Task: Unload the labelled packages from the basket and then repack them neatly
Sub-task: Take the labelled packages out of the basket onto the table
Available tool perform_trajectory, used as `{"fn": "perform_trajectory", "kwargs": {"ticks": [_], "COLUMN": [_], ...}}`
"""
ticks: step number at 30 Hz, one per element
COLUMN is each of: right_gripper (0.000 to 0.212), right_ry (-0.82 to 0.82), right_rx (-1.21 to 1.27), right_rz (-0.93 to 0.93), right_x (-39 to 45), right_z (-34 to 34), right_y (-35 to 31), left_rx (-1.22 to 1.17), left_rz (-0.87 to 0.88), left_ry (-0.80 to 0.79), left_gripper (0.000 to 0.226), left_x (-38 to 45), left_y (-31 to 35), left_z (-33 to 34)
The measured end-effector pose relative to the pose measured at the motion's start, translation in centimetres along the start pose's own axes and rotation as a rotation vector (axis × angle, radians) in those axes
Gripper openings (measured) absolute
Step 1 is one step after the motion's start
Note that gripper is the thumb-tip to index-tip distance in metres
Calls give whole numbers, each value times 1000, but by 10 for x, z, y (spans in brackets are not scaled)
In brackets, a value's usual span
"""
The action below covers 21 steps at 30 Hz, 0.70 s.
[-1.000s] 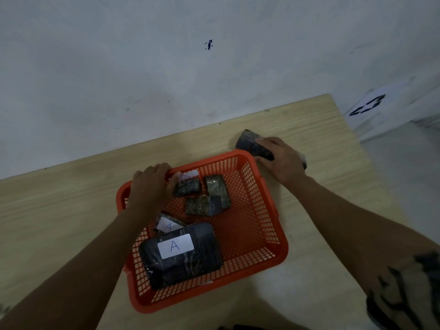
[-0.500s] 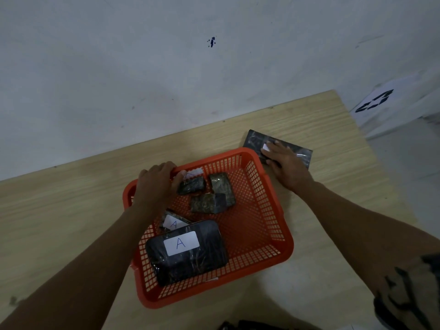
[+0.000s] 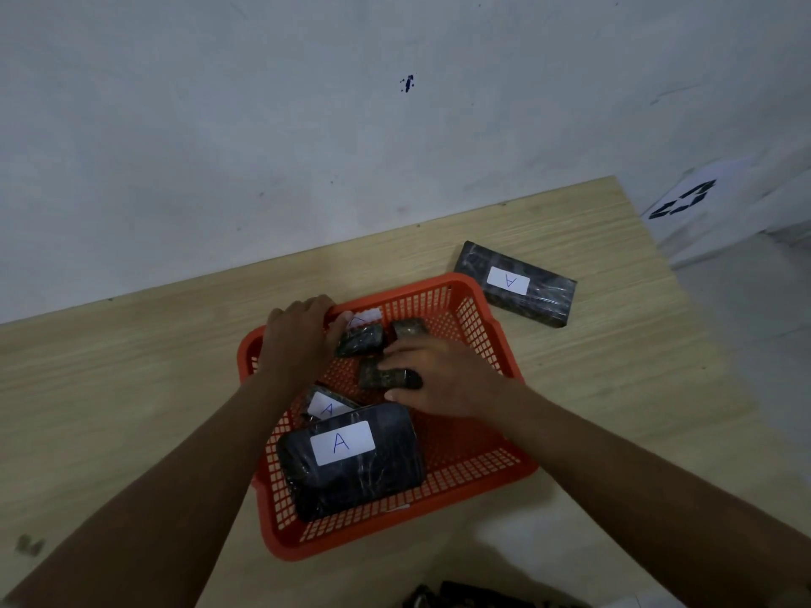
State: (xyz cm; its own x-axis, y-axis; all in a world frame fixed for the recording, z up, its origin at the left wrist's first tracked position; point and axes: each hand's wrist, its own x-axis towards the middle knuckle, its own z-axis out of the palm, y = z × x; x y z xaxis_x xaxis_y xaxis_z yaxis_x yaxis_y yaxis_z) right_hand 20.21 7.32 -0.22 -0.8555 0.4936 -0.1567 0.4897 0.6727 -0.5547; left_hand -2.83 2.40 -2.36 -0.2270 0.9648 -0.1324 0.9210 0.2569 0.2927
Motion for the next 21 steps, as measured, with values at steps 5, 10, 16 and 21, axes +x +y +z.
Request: {"fn": "perform_trajectory", "kwargs": {"ticks": [5,10,16,21], "right_gripper": [54,32,23,36], "right_ry": [-118,47,355,342], "right_rx": [84,403,1018,1022], "right_rz": [120,206,459,480], "right_x": [7,13,37,62], "right_z": [6,-33,-77,-88], "right_y": [0,4,10,23], "left_rx": [-7,-5,14,39], "left_rz": [-5,-9,-10,-16], "left_ry": [13,31,52,52], "left_gripper": [40,41,41,41], "left_x": [-1,0,-2,-3], "left_y": [-2,-2,-2,-1], "left_z": [3,5,7,6]}}
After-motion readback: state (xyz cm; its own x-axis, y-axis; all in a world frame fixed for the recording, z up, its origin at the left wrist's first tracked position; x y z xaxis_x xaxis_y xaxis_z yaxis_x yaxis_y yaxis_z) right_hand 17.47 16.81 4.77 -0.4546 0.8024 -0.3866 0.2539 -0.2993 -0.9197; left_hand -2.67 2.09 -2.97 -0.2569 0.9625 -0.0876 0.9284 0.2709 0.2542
